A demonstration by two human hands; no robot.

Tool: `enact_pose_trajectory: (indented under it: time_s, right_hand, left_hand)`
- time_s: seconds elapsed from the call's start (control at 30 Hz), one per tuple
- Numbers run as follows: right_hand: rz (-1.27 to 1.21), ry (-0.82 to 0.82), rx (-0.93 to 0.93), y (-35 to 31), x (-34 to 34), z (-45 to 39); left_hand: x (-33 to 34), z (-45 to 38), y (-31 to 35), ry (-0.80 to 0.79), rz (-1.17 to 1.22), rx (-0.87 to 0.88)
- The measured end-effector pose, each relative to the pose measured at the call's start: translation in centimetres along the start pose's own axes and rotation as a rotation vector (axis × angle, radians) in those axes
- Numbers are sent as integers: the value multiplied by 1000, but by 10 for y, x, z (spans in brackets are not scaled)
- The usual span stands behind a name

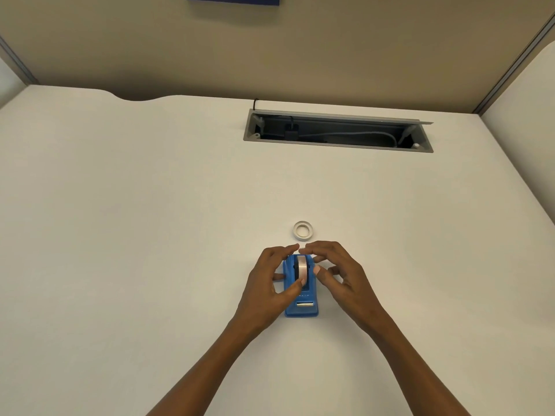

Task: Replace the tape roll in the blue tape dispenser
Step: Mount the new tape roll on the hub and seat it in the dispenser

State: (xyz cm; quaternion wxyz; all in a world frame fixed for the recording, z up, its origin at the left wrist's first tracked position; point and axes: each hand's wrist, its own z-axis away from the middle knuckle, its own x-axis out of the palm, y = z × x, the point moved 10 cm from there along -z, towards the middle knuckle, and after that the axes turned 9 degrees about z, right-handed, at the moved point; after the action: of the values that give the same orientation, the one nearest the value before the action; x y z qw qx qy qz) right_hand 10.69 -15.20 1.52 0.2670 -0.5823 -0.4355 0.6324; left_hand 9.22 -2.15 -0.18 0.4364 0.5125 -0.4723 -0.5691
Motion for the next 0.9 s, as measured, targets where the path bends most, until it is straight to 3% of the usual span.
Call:
enact_pose_trajectory:
  time_s: [0.9]
  right_hand:
    - [10,61,28,8,-1,-2]
  left_hand:
    - [-2,-1,-3,8,60,13]
